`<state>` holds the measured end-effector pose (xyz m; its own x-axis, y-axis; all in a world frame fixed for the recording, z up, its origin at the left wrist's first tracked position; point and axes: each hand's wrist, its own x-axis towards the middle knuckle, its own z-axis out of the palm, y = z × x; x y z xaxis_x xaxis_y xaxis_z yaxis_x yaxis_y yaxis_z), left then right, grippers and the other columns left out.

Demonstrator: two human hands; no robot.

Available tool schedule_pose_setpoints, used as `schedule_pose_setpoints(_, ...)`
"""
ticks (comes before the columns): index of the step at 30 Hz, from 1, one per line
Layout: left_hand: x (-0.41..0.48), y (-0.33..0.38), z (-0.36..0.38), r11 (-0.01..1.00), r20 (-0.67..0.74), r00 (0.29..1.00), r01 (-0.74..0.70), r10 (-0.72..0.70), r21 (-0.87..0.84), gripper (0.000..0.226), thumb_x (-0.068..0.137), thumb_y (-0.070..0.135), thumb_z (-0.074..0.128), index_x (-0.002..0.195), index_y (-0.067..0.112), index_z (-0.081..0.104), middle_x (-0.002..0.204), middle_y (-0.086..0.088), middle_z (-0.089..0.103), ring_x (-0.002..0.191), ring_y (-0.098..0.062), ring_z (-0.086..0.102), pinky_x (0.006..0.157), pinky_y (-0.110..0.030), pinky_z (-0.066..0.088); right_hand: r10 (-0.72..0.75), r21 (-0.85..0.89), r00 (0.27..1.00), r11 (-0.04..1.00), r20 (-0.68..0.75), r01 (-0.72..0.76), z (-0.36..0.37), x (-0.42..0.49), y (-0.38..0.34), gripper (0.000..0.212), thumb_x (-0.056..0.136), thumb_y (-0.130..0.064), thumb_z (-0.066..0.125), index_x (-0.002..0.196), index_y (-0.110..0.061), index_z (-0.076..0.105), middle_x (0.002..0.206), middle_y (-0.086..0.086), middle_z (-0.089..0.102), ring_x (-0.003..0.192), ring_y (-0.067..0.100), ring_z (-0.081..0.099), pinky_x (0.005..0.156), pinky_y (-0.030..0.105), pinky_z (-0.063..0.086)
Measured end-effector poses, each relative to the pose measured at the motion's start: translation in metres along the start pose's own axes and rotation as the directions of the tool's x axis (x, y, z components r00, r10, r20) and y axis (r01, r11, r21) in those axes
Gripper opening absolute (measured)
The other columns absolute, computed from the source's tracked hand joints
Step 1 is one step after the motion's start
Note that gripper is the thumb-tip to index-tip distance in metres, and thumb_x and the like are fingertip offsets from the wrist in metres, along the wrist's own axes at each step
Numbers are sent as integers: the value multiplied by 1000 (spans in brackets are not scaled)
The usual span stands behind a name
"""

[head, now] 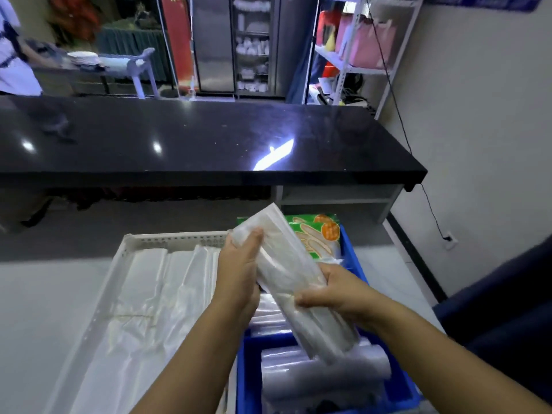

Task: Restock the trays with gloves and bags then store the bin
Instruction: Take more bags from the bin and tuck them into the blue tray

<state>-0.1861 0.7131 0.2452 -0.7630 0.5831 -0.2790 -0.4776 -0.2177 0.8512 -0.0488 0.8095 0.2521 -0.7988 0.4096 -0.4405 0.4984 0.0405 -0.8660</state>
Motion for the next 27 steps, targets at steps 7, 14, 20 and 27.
schedule_pose_setpoints(7,33,-45,-12,681,309,948,-179,-73,710,17,91,30,53,101,23,64,108,-2,68,96,-14,63,83,-31,51,64,-42,980,996,-188,-73,-67,-13,25,34,67,-17,79,98,-22,64,94,4,71,84,18,68,71,32,58)
schedule_pose_setpoints(14,47,-101,-11,-342,466,861,-509,-206,790,17,85,25,50,96,13,54,108,-6,56,98,-28,54,66,-37,41,-1,-201,953,978,-302,-62,-113,-12,35,23,73,-16,75,93,-23,65,86,3,70,77,19,68,67,31,58)
schedule_pose_setpoints(20,44,-110,1,-478,449,874,-480,-186,736,28,78,21,54,104,12,55,110,-8,57,103,-29,49,84,-37,38,-74,-273,962,962,-262,0,-134,-7,38,23,73,-16,75,89,-27,63,86,-2,66,79,14,64,63,24,52)
schedule_pose_setpoints(27,30,-103,1,-234,382,900,-425,-210,874,6,82,22,47,77,18,46,89,-7,52,93,-29,52,67,-32,34,-118,-341,979,938,-166,55,-134,16,25,29,73,-20,75,95,-33,61,93,-7,66,87,10,63,71,28,55)
